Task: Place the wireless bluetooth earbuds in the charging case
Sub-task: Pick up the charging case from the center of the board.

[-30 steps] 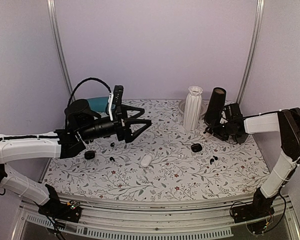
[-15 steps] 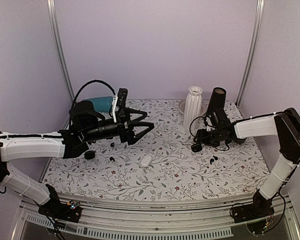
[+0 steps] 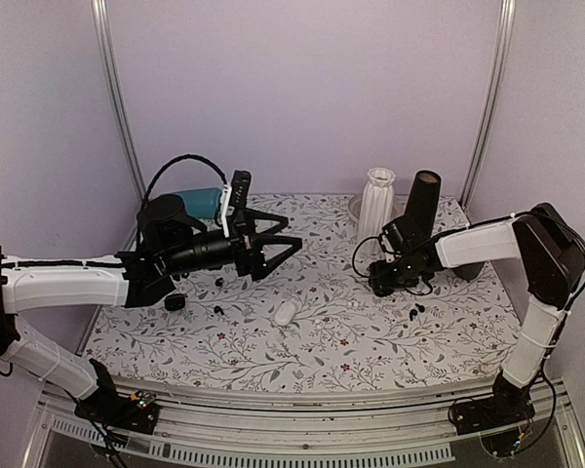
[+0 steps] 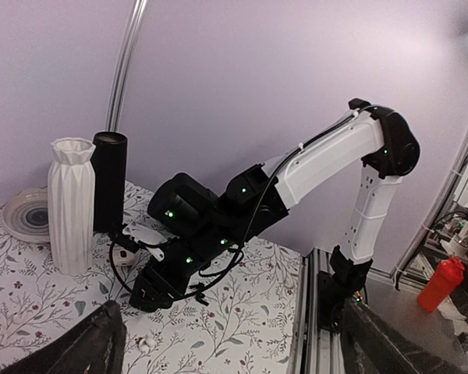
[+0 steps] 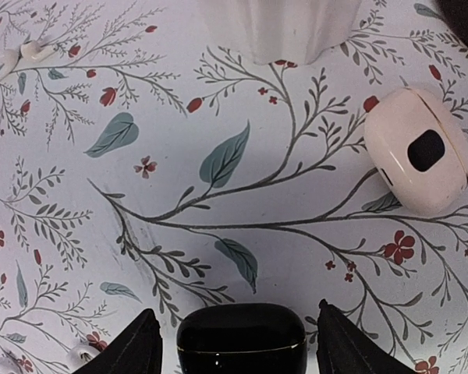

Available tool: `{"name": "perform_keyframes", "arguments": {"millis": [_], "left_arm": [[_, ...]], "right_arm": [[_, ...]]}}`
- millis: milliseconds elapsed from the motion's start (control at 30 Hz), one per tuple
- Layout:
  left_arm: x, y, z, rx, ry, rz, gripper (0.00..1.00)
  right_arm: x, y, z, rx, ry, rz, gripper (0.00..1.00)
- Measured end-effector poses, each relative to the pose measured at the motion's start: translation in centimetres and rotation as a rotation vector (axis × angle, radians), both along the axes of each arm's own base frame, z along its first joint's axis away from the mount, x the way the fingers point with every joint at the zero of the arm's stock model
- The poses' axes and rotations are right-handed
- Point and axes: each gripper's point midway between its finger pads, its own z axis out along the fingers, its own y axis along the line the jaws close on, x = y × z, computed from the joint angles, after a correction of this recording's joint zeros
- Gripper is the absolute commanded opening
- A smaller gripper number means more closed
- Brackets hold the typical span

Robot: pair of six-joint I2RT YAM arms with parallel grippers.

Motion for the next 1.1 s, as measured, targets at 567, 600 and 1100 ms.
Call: {"name": "perform_keyframes", "arguments": {"millis": [567, 600, 1100], "left_arm": [[1.5, -0.3, -0.4, 0.027, 0.028, 0.059, 0.95], [1.7, -0.3, -0.5, 0.029, 0.03, 0.07, 0.95], [3.6, 0.5, -2.4, 0.052, 0.088, 0.186, 0.92]], "right_arm": [[-0.4, 0.2, -1.4, -0.167, 0.021, 0.027, 0.39], [-0.5, 0.2, -1.5, -0.167, 0.023, 0.029, 0.38], [-0.4, 4.3, 12.4, 0.256, -0.176, 0.01, 0.33]]}}
